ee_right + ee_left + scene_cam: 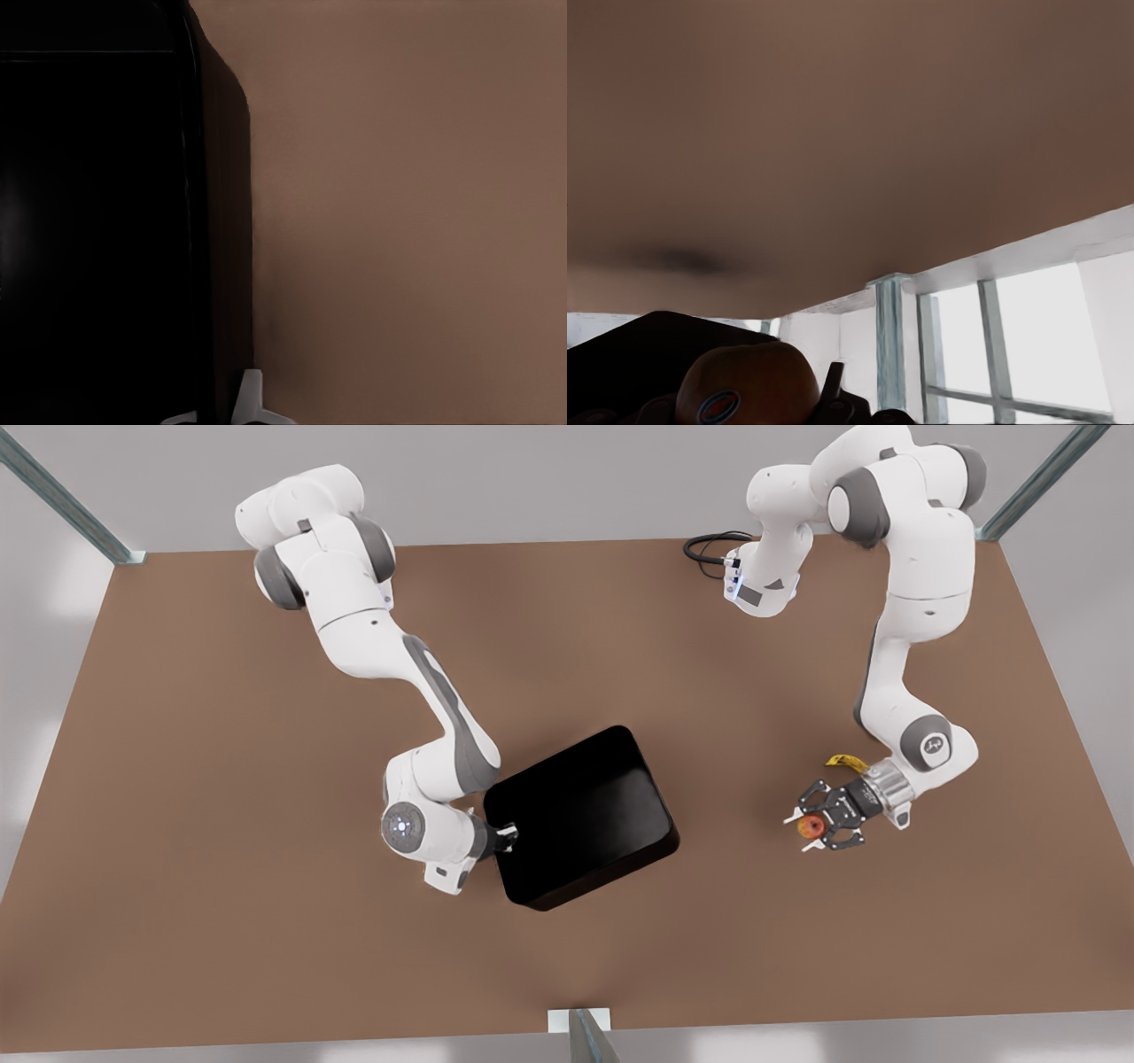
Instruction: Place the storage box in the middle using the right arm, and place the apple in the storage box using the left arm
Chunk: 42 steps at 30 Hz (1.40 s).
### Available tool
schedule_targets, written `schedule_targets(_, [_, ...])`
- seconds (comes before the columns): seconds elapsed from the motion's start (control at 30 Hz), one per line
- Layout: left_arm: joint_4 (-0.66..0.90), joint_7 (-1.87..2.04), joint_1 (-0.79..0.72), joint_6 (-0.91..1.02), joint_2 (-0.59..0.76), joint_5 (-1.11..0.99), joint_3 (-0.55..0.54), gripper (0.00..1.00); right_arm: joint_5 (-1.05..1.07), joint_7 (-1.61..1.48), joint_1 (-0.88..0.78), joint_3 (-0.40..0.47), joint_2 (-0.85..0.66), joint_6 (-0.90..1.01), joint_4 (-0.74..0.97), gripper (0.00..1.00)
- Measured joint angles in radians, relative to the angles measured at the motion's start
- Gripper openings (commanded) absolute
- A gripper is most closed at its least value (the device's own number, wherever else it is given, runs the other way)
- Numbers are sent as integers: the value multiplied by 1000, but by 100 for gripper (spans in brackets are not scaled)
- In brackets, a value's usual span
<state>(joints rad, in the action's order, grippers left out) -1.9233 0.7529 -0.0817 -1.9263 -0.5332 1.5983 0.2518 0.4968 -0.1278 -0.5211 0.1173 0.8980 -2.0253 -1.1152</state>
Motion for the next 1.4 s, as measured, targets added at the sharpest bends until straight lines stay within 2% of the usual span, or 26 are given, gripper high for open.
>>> schedule_targets(0.03, [5, 16, -11, -2, 17, -14, 0, 53, -1, -1, 1, 0, 1, 0, 0, 100])
schedule_targets(0.13, [45, 151, -80, -32, 70, -73, 0, 53, -7, -9, 1, 1, -2, 0, 0, 100])
schedule_targets(0.3, [44, 484, -314, -297, 167, -137, 0, 53, 0, -12, 3, 0, -2, 0, 2, 100])
schedule_targets(0.4, [64, 681, -529, -537, 176, -148, 0, 53, 0, -9, 8, 1, -14, 7, 2, 100])
schedule_targets(0.43, [70, 745, -600, -630, 168, -148, 0, 53, -1, -4, 32, 9, -66, 69, 0, 100])
schedule_targets(0.47, [84, 796, -660, -700, 158, -147, -1, 53, -5, -6, 101, 24, -155, 221, 0, 100])
schedule_targets(0.5, [125, 858, -702, -747, 123, -146, 0, 53, -28, -11, 191, 59, -257, 411, -9, 100])
schedule_targets(0.53, [179, 923, -744, -806, 76, -144, 0, 53, -119, -15, 222, 137, -342, 560, -40, 100])
schedule_targets(0.63, [299, 1041, -853, -957, -40, -140, 2, 54, -410, -10, 270, 151, -542, 611, -182, 100])
schedule_targets(0.67, [322, 1050, -889, -998, -75, -140, 2, 59, -424, -7, 287, 151, -582, 615, -208, 100])
schedule_targets(0.7, [332, 1054, -906, -1005, -93, -140, 4, 91, -439, -7, 290, 150, -595, 616, -220, 100])
schedule_targets(0.77, [330, 1050, -902, -1004, -97, -144, 9, 94, -440, -7, 291, 150, -596, 616, -222, 100])
schedule_targets(0.8, [329, 1045, -899, -1004, -97, -147, 9, 99, -440, -7, 291, 150, -594, 616, -221, 100])
schedule_targets(1.03, [323, 1040, -894, -993, -96, -171, 26, 100, -442, -10, 292, 151, -593, 616, -219, 100])
schedule_targets(1.2, [323, 1040, -895, -937, -72, -344, 77, 100, -443, -12, 291, 151, -593, 616, -216, 100])
schedule_targets(1.27, [336, 1039, -894, -751, -47, -475, 130, 100, -454, -12, 291, 151, -593, 616, -216, 100])
schedule_targets(1.33, [402, 1025, -892, -462, -23, -690, 247, 100, -454, -12, 291, 151, -593, 616, -216, 100])
schedule_targets(1.4, [403, 733, -853, -283, 46, -896, 294, 100, -454, -12, 291, 151, -593, 616, -216, 100])
